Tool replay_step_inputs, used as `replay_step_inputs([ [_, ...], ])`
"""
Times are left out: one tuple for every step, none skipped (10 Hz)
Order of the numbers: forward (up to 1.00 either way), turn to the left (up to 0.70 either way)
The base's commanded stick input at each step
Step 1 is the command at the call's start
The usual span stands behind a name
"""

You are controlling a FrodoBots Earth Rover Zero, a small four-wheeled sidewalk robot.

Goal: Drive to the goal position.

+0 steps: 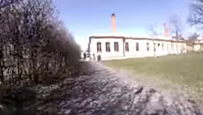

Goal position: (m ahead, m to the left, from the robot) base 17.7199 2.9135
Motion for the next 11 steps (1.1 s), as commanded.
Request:
replay_step_inputs([
  [0.85, 0.0],
  [0.85, 0.0],
  [0.85, 0.0],
  [0.85, 0.0],
  [0.85, 0.0],
  [0.85, 0.0],
  [0.85, 0.0],
  [0.85, 0.0],
  [0.85, 0.0],
  [0.85, 0.34],
  [0.85, 0.34],
])
